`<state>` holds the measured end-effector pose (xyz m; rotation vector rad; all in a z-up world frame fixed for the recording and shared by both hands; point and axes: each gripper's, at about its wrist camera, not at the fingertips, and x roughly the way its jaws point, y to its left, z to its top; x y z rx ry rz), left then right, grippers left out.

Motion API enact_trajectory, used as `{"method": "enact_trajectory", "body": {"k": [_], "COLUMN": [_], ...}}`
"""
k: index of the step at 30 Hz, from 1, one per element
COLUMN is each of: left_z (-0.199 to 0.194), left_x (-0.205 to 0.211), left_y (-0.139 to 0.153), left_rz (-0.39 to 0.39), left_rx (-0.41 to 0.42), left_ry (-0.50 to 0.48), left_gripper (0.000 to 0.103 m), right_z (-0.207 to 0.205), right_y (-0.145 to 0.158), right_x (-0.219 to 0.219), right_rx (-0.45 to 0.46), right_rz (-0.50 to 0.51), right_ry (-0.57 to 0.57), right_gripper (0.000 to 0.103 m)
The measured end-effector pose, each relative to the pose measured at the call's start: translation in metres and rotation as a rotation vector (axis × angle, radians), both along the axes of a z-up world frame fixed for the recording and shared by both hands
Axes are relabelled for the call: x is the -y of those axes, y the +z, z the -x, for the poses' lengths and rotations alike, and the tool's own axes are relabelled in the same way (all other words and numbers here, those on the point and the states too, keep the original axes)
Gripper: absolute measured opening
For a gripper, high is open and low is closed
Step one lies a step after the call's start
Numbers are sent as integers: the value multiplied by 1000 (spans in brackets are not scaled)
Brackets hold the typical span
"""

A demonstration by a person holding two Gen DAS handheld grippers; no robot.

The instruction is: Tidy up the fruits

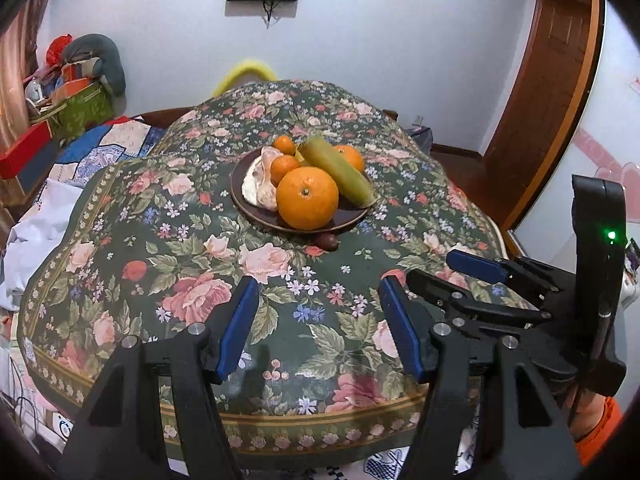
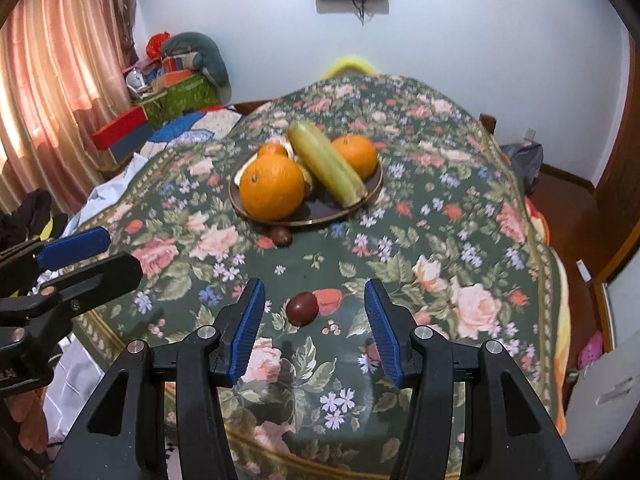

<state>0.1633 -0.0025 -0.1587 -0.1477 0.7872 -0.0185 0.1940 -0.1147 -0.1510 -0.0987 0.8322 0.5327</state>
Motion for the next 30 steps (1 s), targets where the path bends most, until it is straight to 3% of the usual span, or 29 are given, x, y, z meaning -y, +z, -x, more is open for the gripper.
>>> {"method": "enact_trajectory", "body": {"k": [11,14,16,19,30], "left_z": [-19,-22,-23,-25,-46], "left_x": [-9,-12,-13,-13,-3], "left_y": [-20,-23,-25,-27,-30], "left_rz": [-10,-5,-5,-5,-26], "left_rx": [-41,-49,-53,-59,-71], "left_ry": [7,11,12,14,0], "left_gripper": [63,63,63,63,63], "right_z": [-14,-19,-19,-17,-20], "right_y": [-30,-39,-41,-40,-17], "right_x": [-15,-16,-16,-17,5], "right_rx": [-66,-103,-97,-95,-50], "right_rz": [17,13,17,14,-41], "right_ry": [35,38,37,48,12], "right_gripper": [47,33,30,20,20]}}
